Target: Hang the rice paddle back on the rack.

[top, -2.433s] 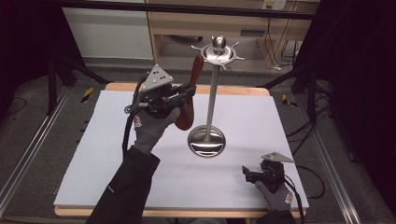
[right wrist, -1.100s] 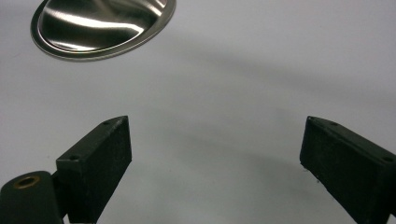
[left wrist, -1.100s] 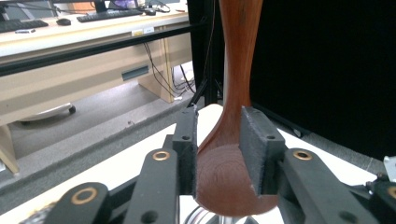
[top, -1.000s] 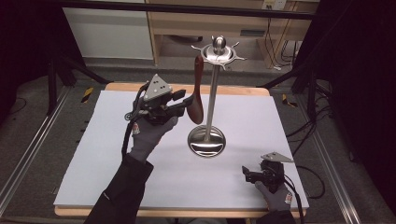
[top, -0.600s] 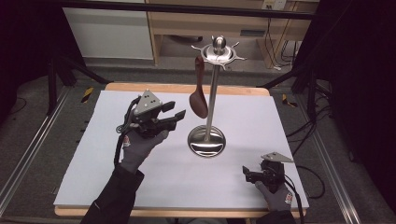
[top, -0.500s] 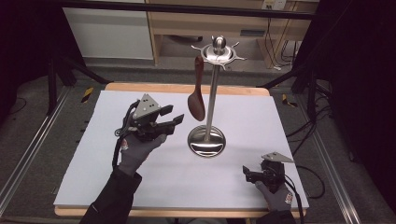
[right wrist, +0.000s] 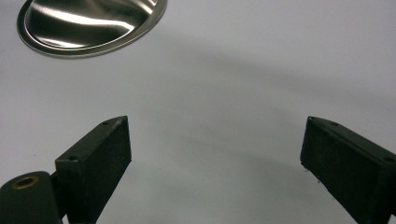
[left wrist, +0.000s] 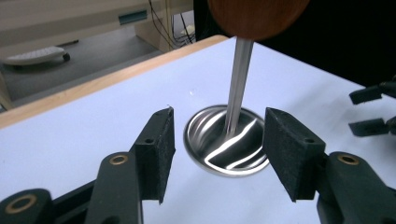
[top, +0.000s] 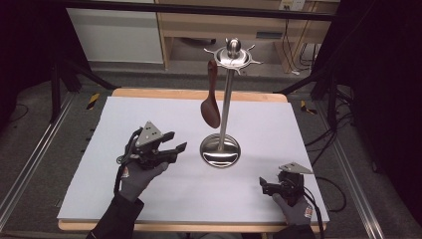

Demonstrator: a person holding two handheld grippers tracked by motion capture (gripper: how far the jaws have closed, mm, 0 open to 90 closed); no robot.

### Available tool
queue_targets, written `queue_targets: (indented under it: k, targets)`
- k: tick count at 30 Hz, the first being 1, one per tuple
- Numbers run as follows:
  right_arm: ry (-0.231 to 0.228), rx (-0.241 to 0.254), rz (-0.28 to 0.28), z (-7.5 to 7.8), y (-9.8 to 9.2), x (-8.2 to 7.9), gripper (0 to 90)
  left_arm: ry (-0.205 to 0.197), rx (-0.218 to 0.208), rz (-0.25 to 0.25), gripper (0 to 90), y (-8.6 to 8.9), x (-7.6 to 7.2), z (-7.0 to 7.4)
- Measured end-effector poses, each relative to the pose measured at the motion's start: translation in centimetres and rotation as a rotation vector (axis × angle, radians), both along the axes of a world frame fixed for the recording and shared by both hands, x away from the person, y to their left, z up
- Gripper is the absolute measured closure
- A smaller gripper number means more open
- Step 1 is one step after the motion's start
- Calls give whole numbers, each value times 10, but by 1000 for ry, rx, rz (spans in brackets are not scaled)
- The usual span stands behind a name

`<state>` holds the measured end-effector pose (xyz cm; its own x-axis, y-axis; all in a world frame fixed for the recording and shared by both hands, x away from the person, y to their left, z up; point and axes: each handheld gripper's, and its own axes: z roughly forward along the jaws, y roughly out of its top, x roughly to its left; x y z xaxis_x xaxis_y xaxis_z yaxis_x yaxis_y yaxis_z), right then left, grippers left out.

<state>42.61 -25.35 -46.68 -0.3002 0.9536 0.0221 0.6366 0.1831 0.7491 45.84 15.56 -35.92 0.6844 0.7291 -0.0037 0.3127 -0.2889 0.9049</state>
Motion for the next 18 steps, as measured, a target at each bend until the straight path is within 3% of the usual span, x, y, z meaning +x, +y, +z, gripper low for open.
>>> queue_targets:
  k: [10,16,18]
  targets:
    - [3,-13,-8,-1,-1,0,90,63,40,44,394,26,-5,-39]
    - [5,-26,-15,-1,-2,-1,89,94,37,98,370,43,-6,-61]
    - [7,-30,-15,-1,-2,-1,89,103,55,115,366,49,-7,-66]
